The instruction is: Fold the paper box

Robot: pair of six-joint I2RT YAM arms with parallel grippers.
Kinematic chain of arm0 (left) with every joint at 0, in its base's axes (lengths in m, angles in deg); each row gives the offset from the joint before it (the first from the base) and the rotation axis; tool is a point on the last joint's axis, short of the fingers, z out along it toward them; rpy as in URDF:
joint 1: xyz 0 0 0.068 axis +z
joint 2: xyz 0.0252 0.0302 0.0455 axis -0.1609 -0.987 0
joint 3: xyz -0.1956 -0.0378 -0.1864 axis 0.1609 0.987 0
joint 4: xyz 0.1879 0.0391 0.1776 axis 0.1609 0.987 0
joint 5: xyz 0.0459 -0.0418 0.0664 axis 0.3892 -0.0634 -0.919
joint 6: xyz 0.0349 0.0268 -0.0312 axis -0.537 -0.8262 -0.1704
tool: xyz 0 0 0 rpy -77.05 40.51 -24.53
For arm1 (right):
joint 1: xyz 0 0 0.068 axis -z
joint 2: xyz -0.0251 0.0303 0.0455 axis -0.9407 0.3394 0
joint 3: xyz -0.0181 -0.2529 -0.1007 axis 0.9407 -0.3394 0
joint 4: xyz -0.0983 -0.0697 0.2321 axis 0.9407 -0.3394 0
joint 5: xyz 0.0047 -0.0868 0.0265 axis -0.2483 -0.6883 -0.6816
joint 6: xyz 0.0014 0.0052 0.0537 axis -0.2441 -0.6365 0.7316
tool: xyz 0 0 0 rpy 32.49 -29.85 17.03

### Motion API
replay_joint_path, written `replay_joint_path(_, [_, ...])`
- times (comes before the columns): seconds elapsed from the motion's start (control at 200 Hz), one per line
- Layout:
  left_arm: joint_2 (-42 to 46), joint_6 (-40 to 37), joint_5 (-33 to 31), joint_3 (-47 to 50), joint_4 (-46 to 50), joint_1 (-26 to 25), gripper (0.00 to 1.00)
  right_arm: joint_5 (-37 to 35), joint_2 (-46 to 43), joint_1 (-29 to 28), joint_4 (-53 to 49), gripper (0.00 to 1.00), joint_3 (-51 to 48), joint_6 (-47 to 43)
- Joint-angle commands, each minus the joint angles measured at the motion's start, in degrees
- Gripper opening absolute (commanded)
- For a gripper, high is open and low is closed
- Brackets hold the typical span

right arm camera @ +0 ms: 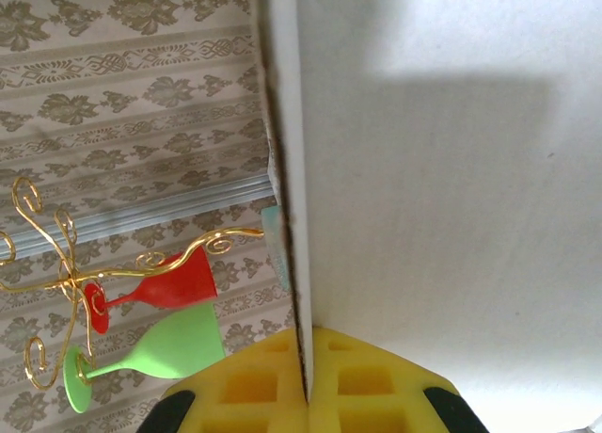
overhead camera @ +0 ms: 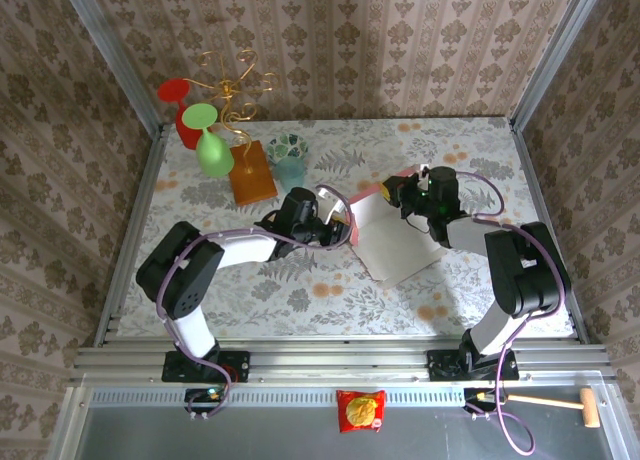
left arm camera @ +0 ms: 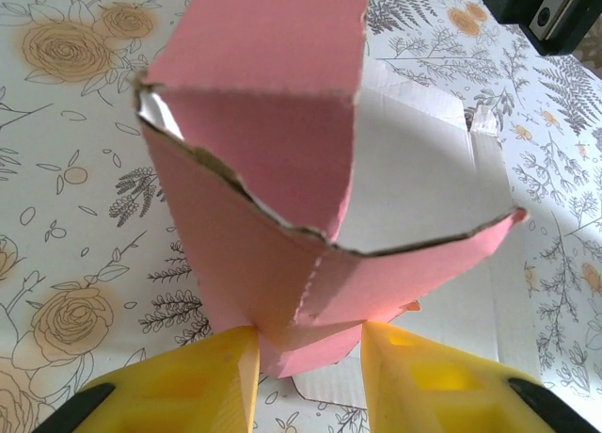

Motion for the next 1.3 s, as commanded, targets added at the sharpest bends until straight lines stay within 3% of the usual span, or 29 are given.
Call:
replay_joint_path(0.0, [-0.95, 0.05, -3.25, 0.38, -3.11, -0.52, 0.34, 2.36, 1.37, 0.51, 3.71, 0.00, -1.95, -0.55])
replay_joint_path(0.325, [-1.32, 1.09, -13.60, 0.87, -3.66, -2.77, 0.34, 5.63, 5.84, 1.74, 17.94, 0.00, -5.57, 2.18])
replay_joint_path(0.65, [-2.49, 2.77, -20.79, 0.14, -4.08, -5.23, 0.31, 6.89, 8.68, 2.59, 24.87, 0.00, -7.52, 3.50])
replay_joint_path(1.295, [-8.59, 9.97, -37.09, -6.67, 0.30, -8.50, 0.28, 7.36, 10.72, 2.64, 26.03, 0.00, -6.53, 5.05])
